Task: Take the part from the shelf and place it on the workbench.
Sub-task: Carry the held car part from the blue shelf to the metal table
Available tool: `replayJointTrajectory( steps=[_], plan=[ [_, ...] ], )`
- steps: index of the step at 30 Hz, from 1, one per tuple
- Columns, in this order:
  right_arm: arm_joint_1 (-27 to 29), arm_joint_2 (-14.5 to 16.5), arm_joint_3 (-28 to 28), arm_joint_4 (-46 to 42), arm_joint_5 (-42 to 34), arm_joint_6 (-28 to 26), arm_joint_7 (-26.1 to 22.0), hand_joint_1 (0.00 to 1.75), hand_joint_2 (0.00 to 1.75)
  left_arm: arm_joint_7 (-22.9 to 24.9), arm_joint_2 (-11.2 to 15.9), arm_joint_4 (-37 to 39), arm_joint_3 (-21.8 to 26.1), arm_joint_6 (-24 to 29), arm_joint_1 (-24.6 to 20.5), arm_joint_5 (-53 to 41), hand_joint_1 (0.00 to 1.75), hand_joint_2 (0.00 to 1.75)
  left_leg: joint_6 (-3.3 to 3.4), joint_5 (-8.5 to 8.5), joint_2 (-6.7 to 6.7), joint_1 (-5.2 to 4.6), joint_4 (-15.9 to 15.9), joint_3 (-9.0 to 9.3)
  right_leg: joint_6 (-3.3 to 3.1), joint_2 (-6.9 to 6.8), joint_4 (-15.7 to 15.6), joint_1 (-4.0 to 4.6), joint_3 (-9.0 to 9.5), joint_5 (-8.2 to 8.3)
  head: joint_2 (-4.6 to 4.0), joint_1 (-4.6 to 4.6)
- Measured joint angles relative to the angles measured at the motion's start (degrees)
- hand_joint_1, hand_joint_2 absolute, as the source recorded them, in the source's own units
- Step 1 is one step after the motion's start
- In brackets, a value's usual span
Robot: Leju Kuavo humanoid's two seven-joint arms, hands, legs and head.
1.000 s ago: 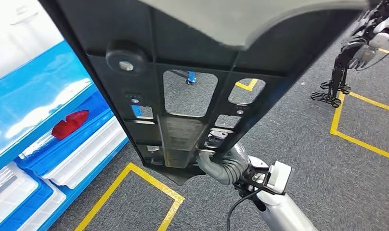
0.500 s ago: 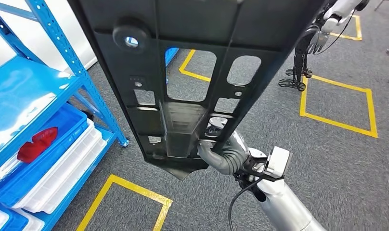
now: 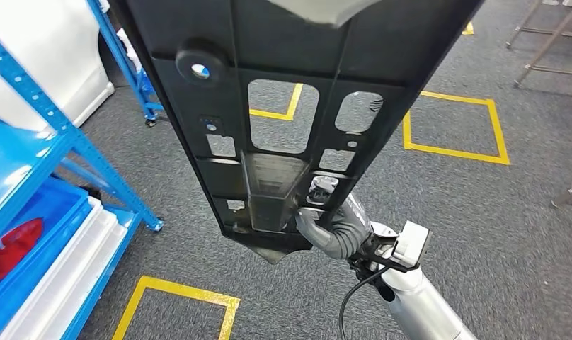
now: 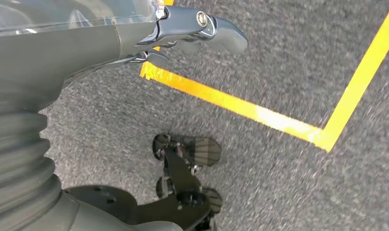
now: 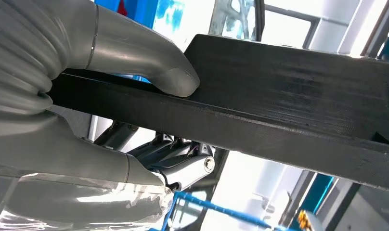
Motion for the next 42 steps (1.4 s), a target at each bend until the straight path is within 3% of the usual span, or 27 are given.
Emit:
replayJointTrajectory(
  steps=[2, 4, 6, 7, 8, 9, 11, 13, 15, 17, 19, 21, 22, 23, 25, 27, 28, 31, 33, 35, 37, 38, 39, 40, 42],
  plan=[
    [0.26, -0.15, -0.25, 0.01, -0.03, 0.09, -0.46, 1.75, 1.75, -0.43, -0.09, 0.0, 0.0, 0.02, 0.01, 0.02, 0.0, 1.75, -0.55, -1.95, -2.45, 0.28, 2.51, -0.86, -0.61, 1.43, -0.39, -0.36, 0.16, 0.3, 0.0, -0.14],
    [0.31, -0.27, -0.45, 0.1, -0.36, 0.25, -0.82, 1.75, 1.75, -0.92, -0.14, 0.01, 0.0, -0.05, 0.24, 0.04, 0.0, 1.75, -0.8, -5.67, -5.53, 0.48, 9.53, -4.05, -0.99, 2.87, -0.46, -0.48, 0.22, 0.41, 0.0, -0.42],
    [0.66, -0.57, -0.67, 0.2, -0.89, 0.46, -1.14, 1.75, 1.75, -1.19, -0.12, 0.01, 0.0, -0.29, 0.56, 0.01, 0.0, 1.75, -0.86, -7.8, -6.21, 0.51, 16.29, -7.5, -1.09, 4.53, -0.4, -0.39, 0.23, 0.44, 0.0, -0.55],
    [0.94, -0.8, -0.83, 0.22, -1.13, 0.56, -1.29, 1.75, 1.75, -1.24, -0.09, 0.01, 0.0, -0.42, 0.66, 0.0, 0.0, 1.75, -0.81, -7.24, -6.27, 0.51, 16.98, -8.09, -1.09, 5.38, -0.34, -0.36, 0.25, 0.44, 0.0, -0.56],
    [1.19, -1.02, -0.95, 0.17, -1.28, 0.7, -1.41, 1.75, 1.75, -1.25, -0.06, 0.0, 0.0, -0.52, 0.7, -0.01, 0.0, 1.75, -0.69, -5.53, -6.43, 0.52, 15.2, -7.55, -1.06, 6.24, -0.25, -0.35, 0.29, 0.42, 0.0, -0.56],
    [1.34, -1.19, -1.03, 0.09, -1.44, 0.85, -1.46, 1.75, 1.75, -1.24, -0.01, 0.0, 0.0, -0.57, 0.7, -0.01, 0.0, 1.75, -0.53, -3.11, -6.9, 0.55, 11.41, -6.04, -0.99, 7.07, -0.1, -0.37, 0.32, 0.38, 0.0, -0.56],
    [1.42, -1.3, -1.09, -0.17, -1.76, 1.05, -1.29, 1.75, 1.75, -1.17, 0.1, 0.0, 0.0, -0.58, 0.68, 0.0, 0.0, 1.75, -0.16, 0.23, -9.2, 0.7, 3.71, -2.75, -0.69, 8.57, 0.28, -0.44, 0.18, 0.29, -0.01, -0.5],
    [1.42, -1.31, -1.09, -0.43, -2.02, 1.07, -0.91, 1.75, 1.75, -1.04, 0.15, 0.0, 0.0, -0.52, 0.63, 0.03, 0.0, 1.75, 0.15, 0.73, -10.65, 0.62, 0.85, -1.51, -0.04, 9.76, 0.47, -0.68, -0.21, 0.39, 0.0, -0.46],
    [1.52, -1.39, -1.12, -0.66, -2.08, 1.02, -0.56, 1.75, 1.75, -0.98, 0.17, 0.0, 0.01, -0.48, 0.46, 0.07, 0.0, 1.75, 0.67, 0.99, -9.86, 0.54, 0.45, -1.31, 0.75, 10.6, 0.39, -0.89, -0.47, 0.61, 0.0, -0.45],
    [1.5, -1.52, -1.19, -0.95, -2.1, 1.01, -0.35, 1.75, 1.75, -0.98, 0.21, 0.0, 0.03, -0.33, 0.23, 0.1, 0.0, 1.75, 1.45, 1.43, -8.62, 0.64, -0.23, -0.99, 1.28, 8.52, 1.73, -0.69, -1.15, -0.36, 0.0, -0.31],
    [1.35, -1.57, -1.25, -1.25, -2.11, 0.97, -0.01, 1.75, 1.75, -0.92, 0.25, 0.0, 0.1, -0.04, 0.24, 0.19, 0.0, 1.75, 1.97, 1.63, -7.22, 0.52, -0.64, -0.84, 1.67, 5.01, 7.35, -0.62, -3.84, -3.61, 0.0, -0.1],
    [1.42, -1.59, -1.26, -1.49, -2.11, 0.81, 0.54, 1.75, 1.75, -0.64, 0.32, 0.0, 0.38, 0.09, 0.39, 0.27, 0.0, 1.75, 2.14, 1.58, -5.74, 0.33, -0.64, -0.91, 2.07, 3.75, 15.11, -0.98, -7.59, -6.95, 0.0, 0.02],
    [1.54, -1.61, -1.3, -1.62, -2.1, 0.68, 0.83, 1.75, 1.75, -0.43, 0.38, 0.0, 0.57, 0.01, 0.45, 0.32, 0.0, 1.75, 2.12, 1.53, -4.96, 0.29, -0.63, -0.93, 2.25, 3.61, 17.11, -1.18, -8.51, -7.36, 0.0, 0.02],
    [1.63, -1.65, -1.36, -1.74, -2.1, 0.56, 1.04, 1.75, 1.75, -0.18, 0.45, 0.0, 0.73, -0.15, 0.48, 0.36, 0.0, 1.75, 2.05, 1.48, -4.23, 0.27, -0.61, -0.93, 2.39, 3.45, 16.84, -1.34, -8.28, -6.71, 0.0, 0.03],
    [1.71, -1.74, -1.59, -2.02, -2.1, 0.39, 1.29, 1.75, 1.75, 0.16, 0.7, 0.0, 0.96, -0.46, 0.49, 0.65, 0.0, 1.75, 1.75, 1.25, -2.96, 0.26, -0.49, -0.81, 2.45, 2.09, 9.82, -1.5, -4.36, -3.22, 0.0, 0.03],
    [1.8, -1.86, -1.95, -2.31, -2.05, 0.32, 1.29, 1.75, 1.75, 0.28, 1.34, -0.01, 1.52, -0.16, 0.49, 1.51, 0.0, 1.75, 1.2, 0.86, -1.98, 0.07, -0.24, -0.65, 1.96, -0.15, 2.53, -1.11, -0.4, -1.06, 0.0, -0.01],
    [1.94, -1.94, -2.18, -2.44, -1.99, 0.3, 1.17, 1.75, 1.75, 0.31, 1.76, -0.01, 2.03, 0.22, 0.55, 2.17, 0.0, 1.75, 0.84, 0.66, -1.52, -0.01, -0.14, -0.55, 1.59, -0.76, 0.74, -0.84, 0.53, -0.79, 0.0, -0.02],
    [2.77, -2.18, -2.77, -2.64, -1.73, 0.27, 0.45, 1.75, 1.75, 0.44, 3.06, -0.08, 3.7, 1.61, 0.84, 3.9, 0.0, 1.75, -0.27, 0.04, -0.56, 0.22, 0.1, -0.19, 0.53, 0.84, 0.21, -0.5, 0.57, -0.84, 0.0, -0.08],
    [3.43, -2.37, -3.08, -2.8, -1.48, 0.27, -0.13, 1.75, 1.75, 0.53, 4.09, -0.15, 4.81, 2.17, 0.96, 4.6, 0.0, 1.75, -0.79, -1.89, -2.55, 0.56, 2.61, -1.09, -0.12, 2.07, -0.11, -0.71, 0.76, -0.65, 0.0, -0.11],
    [3.92, -2.45, -3.23, -2.88, -1.28, 0.27, -0.51, 1.75, 1.75, 0.6, 4.81, -0.17, 5.71, 2.29, 1.24, 4.86, 0.0, 1.75, -1.02, -5.53, -5.27, 0.71, 9.44, -4.25, -0.58, 3.23, -0.19, -0.74, 0.85, -0.59, 0.0, -0.14],
    [4.41, -2.47, -3.24, -2.87, -1.17, 0.27, -0.66, 1.75, 1.75, 0.72, 5.31, -0.17, 6.32, 2.39, 1.62, 4.96, 0.0, 1.75, -1.1, -7.72, -6.14, 0.71, 16.33, -7.77, -0.77, 4.71, -0.11, -0.62, 0.88, -0.6, 0.0, -0.15],
    [4.67, -2.48, -3.25, -2.87, -1.12, 0.29, -0.69, 1.75, 1.75, 0.78, 5.49, -0.17, 6.57, 2.51, 1.73, 5.0, 0.0, 1.75, -1.08, -7.22, -6.29, 0.72, 17.28, -8.49, -0.79, 5.55, -0.04, -0.58, 0.92, -0.62, 0.0, -0.16],
    [4.88, -2.49, -3.29, -2.87, -1.1, 0.32, -0.7, 1.75, 1.75, 0.85, 5.58, -0.18, 6.83, 2.63, 1.78, 5.1, 0.0, 1.75, -1.02, -5.53, -6.46, 0.75, 15.68, -8.03, -0.75, 6.39, 0.07, -0.59, 0.99, -0.67, 0.0, -0.16],
    [5.03, -2.5, -3.37, -2.87, -1.08, 0.38, -0.73, 1.75, 1.75, 0.88, 5.72, -0.19, 7.11, 2.75, 1.77, 5.25, 0.0, 1.75, -0.95, -3.1, -7.08, 0.84, 12.09, -6.64, -0.65, 7.21, 0.23, -0.63, 1.06, -0.76, 0.0, -0.17],
    [5.19, -2.52, -3.67, -2.87, -1.12, 0.67, -0.94, 1.75, 1.75, 0.86, 6.02, -0.24, 7.88, 2.73, 1.75, 5.88, 0.0, 1.75, -0.79, 0.27, -9.9, 1.15, 4.5, -3.45, -0.25, 8.71, 0.7, -0.68, 0.88, -0.98, 0.0, -0.14]
  ],
)
